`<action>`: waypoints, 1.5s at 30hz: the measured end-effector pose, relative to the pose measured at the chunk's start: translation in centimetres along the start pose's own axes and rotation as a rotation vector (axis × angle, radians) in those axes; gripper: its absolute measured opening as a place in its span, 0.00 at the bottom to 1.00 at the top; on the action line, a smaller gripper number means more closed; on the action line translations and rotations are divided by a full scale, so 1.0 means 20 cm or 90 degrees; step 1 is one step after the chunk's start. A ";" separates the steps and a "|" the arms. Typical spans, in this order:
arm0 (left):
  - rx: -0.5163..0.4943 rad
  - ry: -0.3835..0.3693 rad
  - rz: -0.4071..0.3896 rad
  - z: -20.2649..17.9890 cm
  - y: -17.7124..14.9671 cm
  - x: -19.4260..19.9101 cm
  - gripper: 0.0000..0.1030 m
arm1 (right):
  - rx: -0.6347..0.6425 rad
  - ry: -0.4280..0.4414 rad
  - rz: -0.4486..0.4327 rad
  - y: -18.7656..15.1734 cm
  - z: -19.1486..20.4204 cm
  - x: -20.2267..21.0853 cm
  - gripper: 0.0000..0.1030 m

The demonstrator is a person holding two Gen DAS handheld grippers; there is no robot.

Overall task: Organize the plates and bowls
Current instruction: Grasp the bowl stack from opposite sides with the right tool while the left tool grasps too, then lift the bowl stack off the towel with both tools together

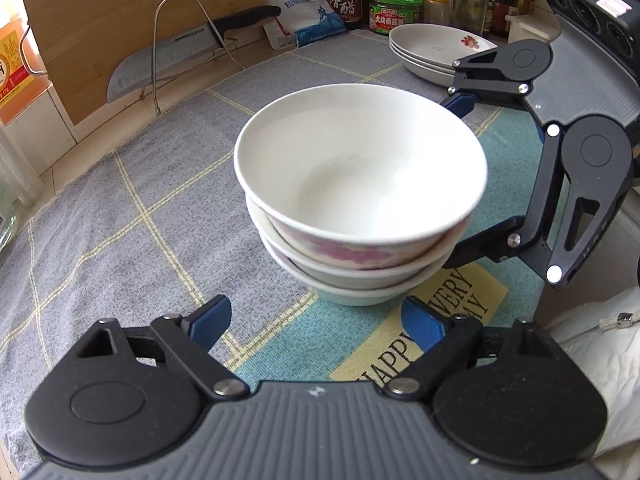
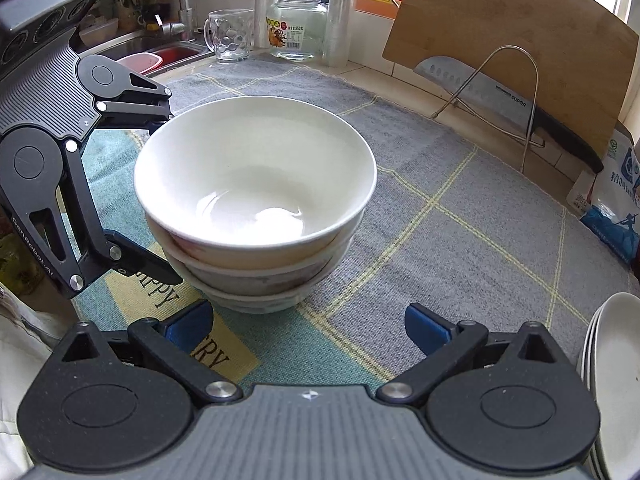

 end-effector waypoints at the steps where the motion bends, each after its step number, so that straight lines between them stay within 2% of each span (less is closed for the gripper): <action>1: 0.000 -0.001 0.001 0.00 0.00 0.00 0.89 | 0.003 0.000 0.000 0.00 -0.01 -0.01 1.00; 11: -0.037 -0.022 0.010 0.00 0.02 -0.04 0.89 | 0.027 0.027 0.007 0.01 -0.01 -0.03 1.00; 21: -0.061 -0.039 0.017 -0.02 0.05 -0.04 0.89 | 0.034 0.084 -0.027 0.04 -0.01 0.00 1.00; 29: -0.075 -0.069 0.011 -0.03 0.04 -0.04 0.89 | 0.042 0.115 -0.032 0.05 0.00 0.01 0.99; 37: -0.099 -0.078 0.014 -0.01 0.01 -0.04 0.87 | 0.076 0.142 -0.017 0.08 0.02 0.00 0.92; 45: -0.127 -0.133 -0.010 0.00 0.05 -0.03 0.83 | 0.114 0.167 0.013 0.10 0.05 -0.03 0.89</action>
Point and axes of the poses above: each gripper's, at about its wrist camera, not at the fingertips, and x roughly against the way its jaws point, z to its left, y to its top, the point moved 9 cm from there along -x, roughly the way its jaws point, and after that the axes turned 2 degrees about -y, right-handed, at the moved point
